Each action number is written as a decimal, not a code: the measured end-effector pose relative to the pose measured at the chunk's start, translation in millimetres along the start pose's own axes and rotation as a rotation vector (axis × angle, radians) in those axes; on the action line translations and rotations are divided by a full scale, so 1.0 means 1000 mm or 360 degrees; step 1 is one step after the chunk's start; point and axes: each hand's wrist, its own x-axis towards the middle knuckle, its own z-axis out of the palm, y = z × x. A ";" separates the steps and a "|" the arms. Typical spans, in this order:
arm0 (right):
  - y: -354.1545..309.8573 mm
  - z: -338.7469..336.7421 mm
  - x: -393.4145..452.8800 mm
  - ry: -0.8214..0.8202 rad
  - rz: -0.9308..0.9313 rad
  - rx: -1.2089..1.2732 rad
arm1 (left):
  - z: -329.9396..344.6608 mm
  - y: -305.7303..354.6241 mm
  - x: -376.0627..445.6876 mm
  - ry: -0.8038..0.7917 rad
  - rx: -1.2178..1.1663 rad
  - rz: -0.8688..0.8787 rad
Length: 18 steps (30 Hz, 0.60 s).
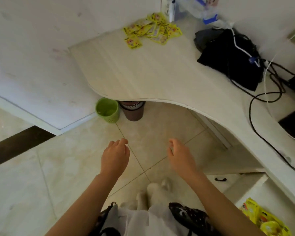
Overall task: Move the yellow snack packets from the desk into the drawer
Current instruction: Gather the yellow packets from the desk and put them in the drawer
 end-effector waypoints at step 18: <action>-0.060 -0.097 0.254 -0.0019 -0.0244 -0.0061 | -0.023 0.046 0.242 0.0110 -0.0136 -0.0194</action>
